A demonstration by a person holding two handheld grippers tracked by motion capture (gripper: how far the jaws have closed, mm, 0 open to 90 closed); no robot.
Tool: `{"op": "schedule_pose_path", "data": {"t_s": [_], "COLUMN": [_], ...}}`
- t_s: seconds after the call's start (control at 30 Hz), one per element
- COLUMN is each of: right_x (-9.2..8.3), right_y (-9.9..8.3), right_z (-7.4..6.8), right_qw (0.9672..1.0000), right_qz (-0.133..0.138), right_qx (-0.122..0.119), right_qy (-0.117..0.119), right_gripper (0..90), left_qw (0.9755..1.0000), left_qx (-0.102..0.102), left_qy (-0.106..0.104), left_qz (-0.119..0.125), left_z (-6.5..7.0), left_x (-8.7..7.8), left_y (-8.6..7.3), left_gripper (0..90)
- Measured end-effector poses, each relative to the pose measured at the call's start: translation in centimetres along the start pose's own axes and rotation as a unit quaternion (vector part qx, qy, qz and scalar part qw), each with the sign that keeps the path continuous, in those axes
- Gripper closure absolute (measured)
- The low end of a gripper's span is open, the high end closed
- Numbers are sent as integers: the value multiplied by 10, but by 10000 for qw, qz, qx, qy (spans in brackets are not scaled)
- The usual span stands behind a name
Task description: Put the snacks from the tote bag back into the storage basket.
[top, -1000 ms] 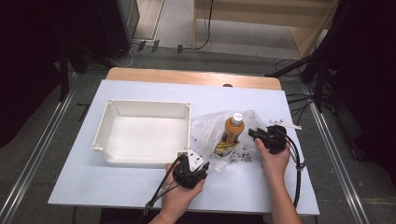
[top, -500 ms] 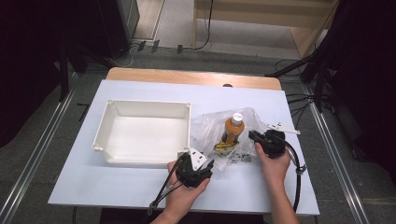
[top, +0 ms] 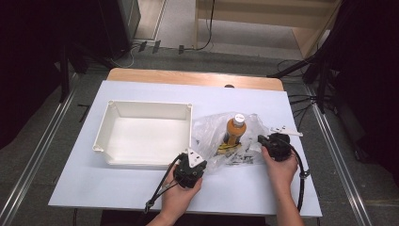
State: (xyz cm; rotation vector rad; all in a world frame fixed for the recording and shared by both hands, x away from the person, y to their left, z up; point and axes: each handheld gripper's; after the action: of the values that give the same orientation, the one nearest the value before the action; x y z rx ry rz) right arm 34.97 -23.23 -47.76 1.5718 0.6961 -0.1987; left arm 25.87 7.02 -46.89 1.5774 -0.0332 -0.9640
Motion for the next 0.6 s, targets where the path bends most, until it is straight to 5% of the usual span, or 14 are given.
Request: {"op": "schedule_pose_path", "data": {"t_s": [0.07,0.27,0.47,0.6], "right_x": [-1,-15,-28,-34], "right_y": [0,1,6,11], "right_z": [-1,5,0,1], "right_qw": [10000,9971,9945,9917], "right_qz": [58,516,852,1026], "right_qx": [32,336,223,365], "right_qy": [2,440,563,681], "right_gripper": [854,601,507,481], "left_qw": [10000,9987,9958,9932], "left_qx": [28,-41,-90,-83], "left_qy": [-59,-257,-528,-706], "left_qz": [72,437,741,923], "left_z": [0,-3,-7,-11], "left_x": [-2,-12,-24,-33], "left_y": [0,-2,-3,-4], "left_gripper": [900,598,460,408]}}
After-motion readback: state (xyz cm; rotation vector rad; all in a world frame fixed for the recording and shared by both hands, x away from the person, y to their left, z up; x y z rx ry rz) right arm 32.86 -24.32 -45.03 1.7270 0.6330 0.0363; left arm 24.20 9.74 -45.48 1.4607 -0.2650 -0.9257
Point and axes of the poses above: each handheld gripper's, and its own axes: x roughly forward along the jaws, y roughly out of its top, z roughly to its right, and after that the axes turned 9 degrees about z, right-handed
